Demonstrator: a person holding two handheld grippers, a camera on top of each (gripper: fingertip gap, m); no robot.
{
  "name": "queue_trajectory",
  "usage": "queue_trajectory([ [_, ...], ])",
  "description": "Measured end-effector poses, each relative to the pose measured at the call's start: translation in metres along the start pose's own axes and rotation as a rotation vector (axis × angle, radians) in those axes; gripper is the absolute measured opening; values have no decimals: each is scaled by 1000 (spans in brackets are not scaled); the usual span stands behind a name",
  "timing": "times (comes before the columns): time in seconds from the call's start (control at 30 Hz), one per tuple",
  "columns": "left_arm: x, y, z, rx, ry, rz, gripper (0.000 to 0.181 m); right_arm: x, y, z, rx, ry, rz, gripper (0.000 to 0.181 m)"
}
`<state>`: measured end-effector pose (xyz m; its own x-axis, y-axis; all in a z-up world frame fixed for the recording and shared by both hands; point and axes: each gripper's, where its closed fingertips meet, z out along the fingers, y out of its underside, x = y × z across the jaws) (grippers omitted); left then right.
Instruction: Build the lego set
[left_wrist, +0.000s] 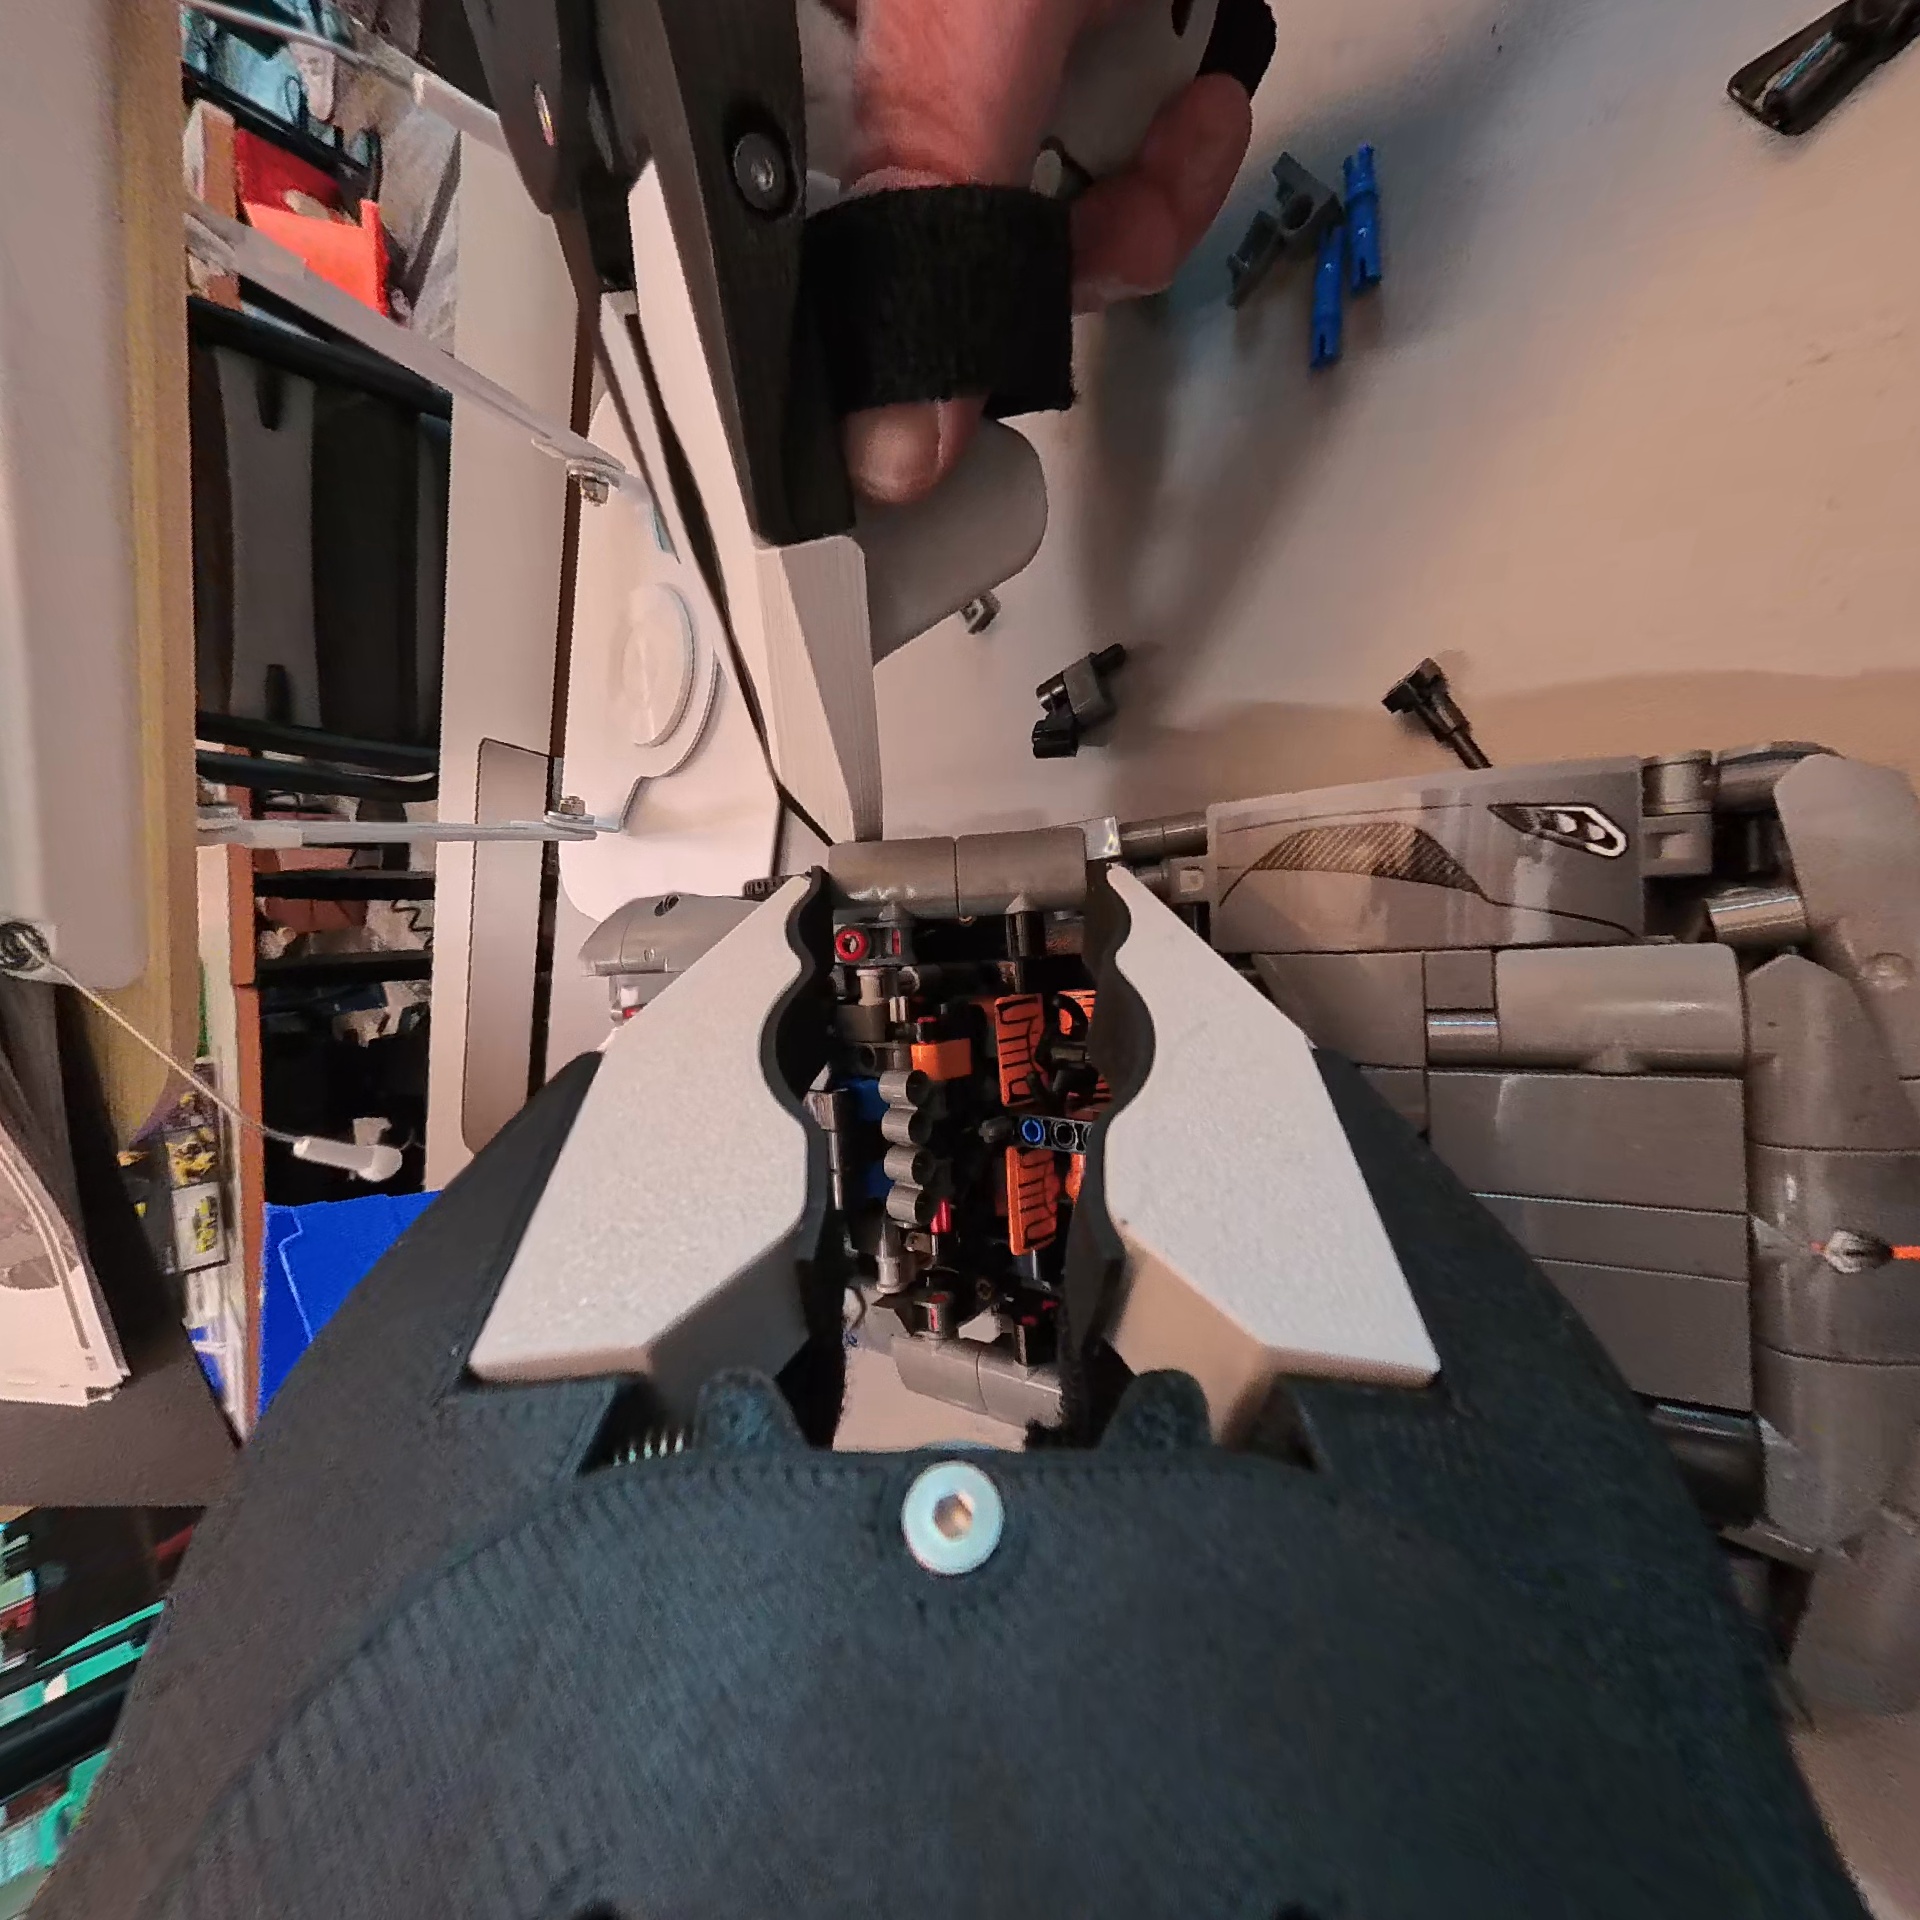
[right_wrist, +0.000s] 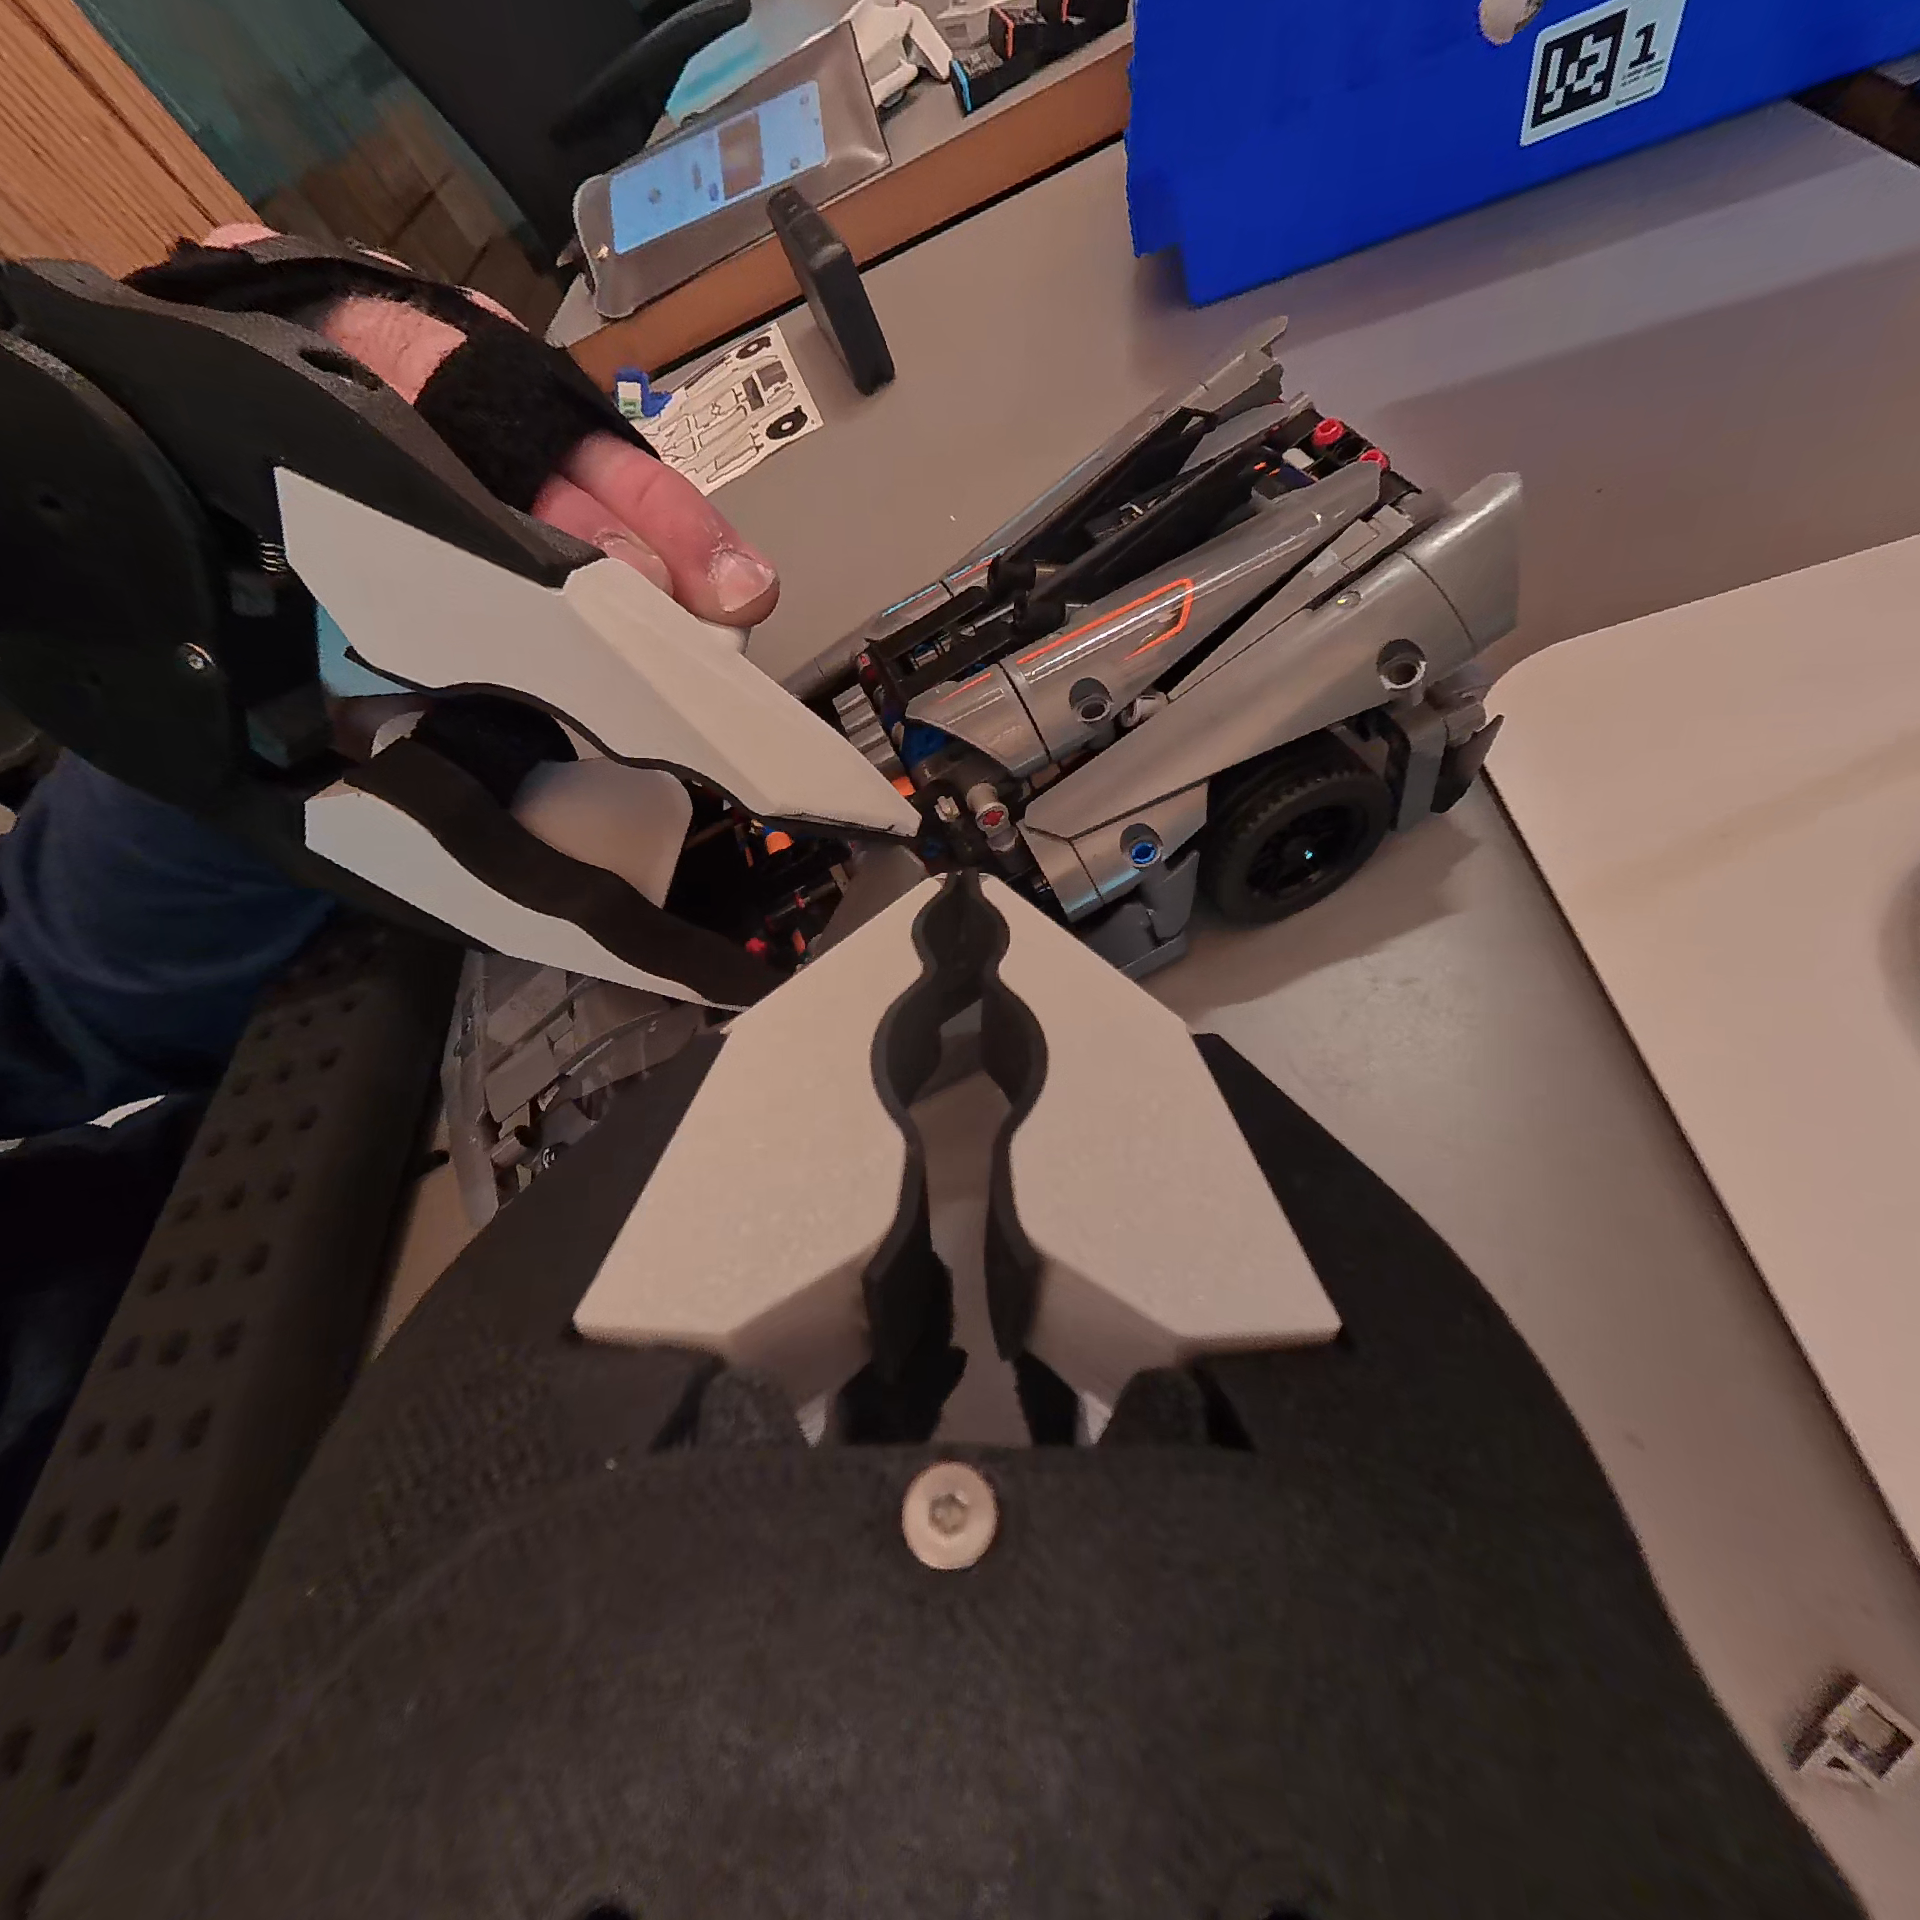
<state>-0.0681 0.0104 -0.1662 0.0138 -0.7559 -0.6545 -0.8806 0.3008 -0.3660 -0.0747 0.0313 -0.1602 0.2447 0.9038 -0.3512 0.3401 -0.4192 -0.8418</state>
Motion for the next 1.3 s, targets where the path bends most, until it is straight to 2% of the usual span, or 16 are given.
queue_trajectory([
  [0.37, 0, 0, 0, 7, -2, -3, 46, 3, 1, 0, -3, 18, -4, 0],
  [0.5, 0, -3, -1, 52, 28, -49, 46, 8, 15, 9, -63, 45, -11, 0],
  [0.67, 1, -1, 1, 73, 62, -98, 47, 3, -10, -11, 45, -6, 21, 0],
  [0.8, 2, -2, 1, 61, 55, -84, 47, -4, -3, -8, -2, -49, 38, 28],
  [0.93, 2, -3, 1, 51, 51, -77, 47, -8, 7, 7, -83, -5, -3, 34],
  [1.03, 0, -3, -1, 70, 44, -87, 48, -10, 7, 11, -85, 11, -18, 26],
  [1.17, -9, 2, -7, 96, 36, -153, 54, -9, 8, 10, -54, -31, 16, 26],
  [1.3, -2, 11, -3, 94, 100, -206, 51, -15, 5, 7, -35, -77, 4, 24],
])
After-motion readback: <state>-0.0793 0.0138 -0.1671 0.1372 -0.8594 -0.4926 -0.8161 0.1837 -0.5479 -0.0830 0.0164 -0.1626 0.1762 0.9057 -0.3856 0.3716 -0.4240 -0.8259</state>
